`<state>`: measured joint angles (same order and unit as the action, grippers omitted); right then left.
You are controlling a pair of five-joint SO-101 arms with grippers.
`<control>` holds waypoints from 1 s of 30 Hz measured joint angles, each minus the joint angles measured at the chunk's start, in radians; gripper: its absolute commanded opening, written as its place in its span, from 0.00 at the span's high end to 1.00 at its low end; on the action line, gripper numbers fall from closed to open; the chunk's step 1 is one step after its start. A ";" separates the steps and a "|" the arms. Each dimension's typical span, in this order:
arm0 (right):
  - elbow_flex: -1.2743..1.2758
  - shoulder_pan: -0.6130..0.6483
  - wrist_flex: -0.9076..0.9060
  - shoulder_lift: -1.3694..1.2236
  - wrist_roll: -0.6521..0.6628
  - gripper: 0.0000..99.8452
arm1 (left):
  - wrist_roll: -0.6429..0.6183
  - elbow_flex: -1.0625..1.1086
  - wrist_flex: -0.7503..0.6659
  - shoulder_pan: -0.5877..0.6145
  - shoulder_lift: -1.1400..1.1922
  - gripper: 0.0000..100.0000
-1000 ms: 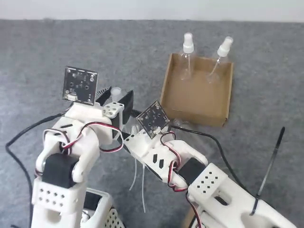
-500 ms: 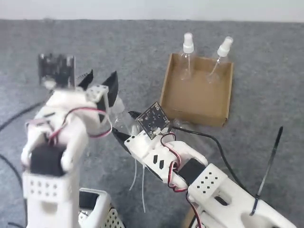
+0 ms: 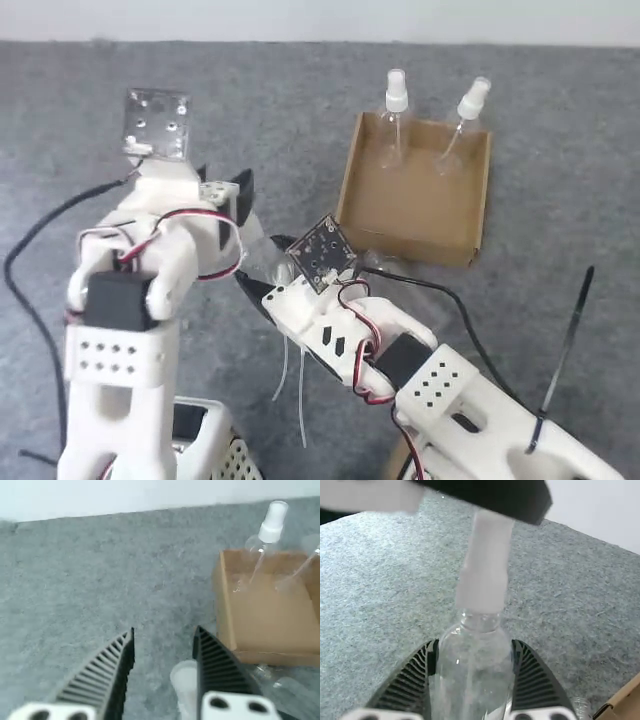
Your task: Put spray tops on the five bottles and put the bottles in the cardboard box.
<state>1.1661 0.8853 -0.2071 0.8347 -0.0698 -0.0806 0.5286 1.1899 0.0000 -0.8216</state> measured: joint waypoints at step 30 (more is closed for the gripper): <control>0.017 0.000 -0.002 -0.002 0.000 0.99 | 0.037 0.121 -0.017 0.021 -0.074 0.82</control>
<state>1.1830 0.8853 -0.2087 0.8332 -0.0698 -0.0437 0.6498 1.1730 0.0215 -0.8953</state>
